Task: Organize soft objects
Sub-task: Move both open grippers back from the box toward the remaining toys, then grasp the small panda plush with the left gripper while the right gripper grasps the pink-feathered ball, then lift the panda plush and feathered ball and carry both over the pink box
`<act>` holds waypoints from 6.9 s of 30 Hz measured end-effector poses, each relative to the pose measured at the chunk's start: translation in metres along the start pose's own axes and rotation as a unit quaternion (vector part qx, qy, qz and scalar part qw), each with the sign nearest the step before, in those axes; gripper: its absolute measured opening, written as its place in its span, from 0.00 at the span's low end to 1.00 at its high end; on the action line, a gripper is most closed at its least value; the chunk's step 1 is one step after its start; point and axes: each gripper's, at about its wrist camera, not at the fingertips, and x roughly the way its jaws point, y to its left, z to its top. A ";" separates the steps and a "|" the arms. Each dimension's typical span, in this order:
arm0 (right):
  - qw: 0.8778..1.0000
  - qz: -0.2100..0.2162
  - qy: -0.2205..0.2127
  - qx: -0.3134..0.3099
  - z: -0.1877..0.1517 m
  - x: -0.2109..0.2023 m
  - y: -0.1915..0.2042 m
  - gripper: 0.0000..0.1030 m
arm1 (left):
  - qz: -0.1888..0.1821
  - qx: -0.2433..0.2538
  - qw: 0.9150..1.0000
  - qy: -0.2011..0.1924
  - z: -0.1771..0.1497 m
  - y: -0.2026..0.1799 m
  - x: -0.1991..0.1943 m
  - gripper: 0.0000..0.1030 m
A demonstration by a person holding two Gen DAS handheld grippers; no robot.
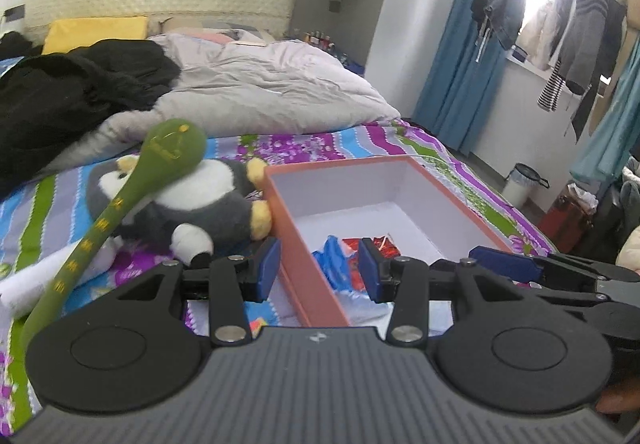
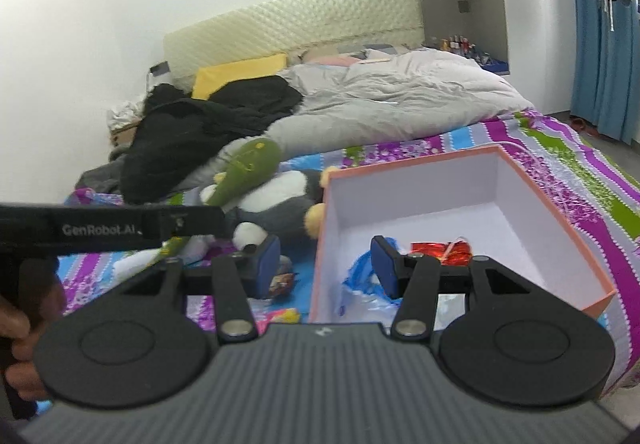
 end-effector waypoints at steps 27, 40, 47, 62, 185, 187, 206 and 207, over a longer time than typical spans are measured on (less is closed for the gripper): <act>0.999 0.004 0.036 0.005 -0.064 -0.006 0.070 0.51 | 0.026 -0.064 0.997 0.026 -0.068 0.071 -0.044 0.51; 0.997 -0.022 0.070 -0.006 -0.109 -0.006 0.106 0.51 | 0.043 -0.065 0.995 0.060 -0.106 0.098 -0.056 0.59; 0.996 -0.010 0.088 -0.031 -0.125 0.012 0.121 0.51 | 0.058 -0.083 0.993 0.068 -0.120 0.116 -0.053 0.62; 0.993 -0.012 0.113 -0.038 -0.131 0.065 0.113 0.51 | 0.033 -0.092 0.992 0.084 -0.108 0.131 0.016 0.62; 0.980 -0.007 0.189 -0.059 -0.161 0.140 0.102 0.34 | 0.116 -0.127 0.972 0.157 -0.168 0.177 0.060 0.50; 0.981 -0.007 0.187 -0.058 -0.160 0.138 0.102 0.34 | 0.121 -0.138 0.972 0.148 -0.168 0.177 0.055 0.48; 0.987 -0.006 0.151 -0.050 -0.132 0.085 0.097 0.34 | 0.104 -0.150 0.976 0.116 -0.152 0.138 0.004 0.48; 0.988 -0.003 0.148 -0.050 -0.129 0.082 0.098 0.34 | 0.104 -0.150 0.977 0.114 -0.150 0.136 0.001 0.48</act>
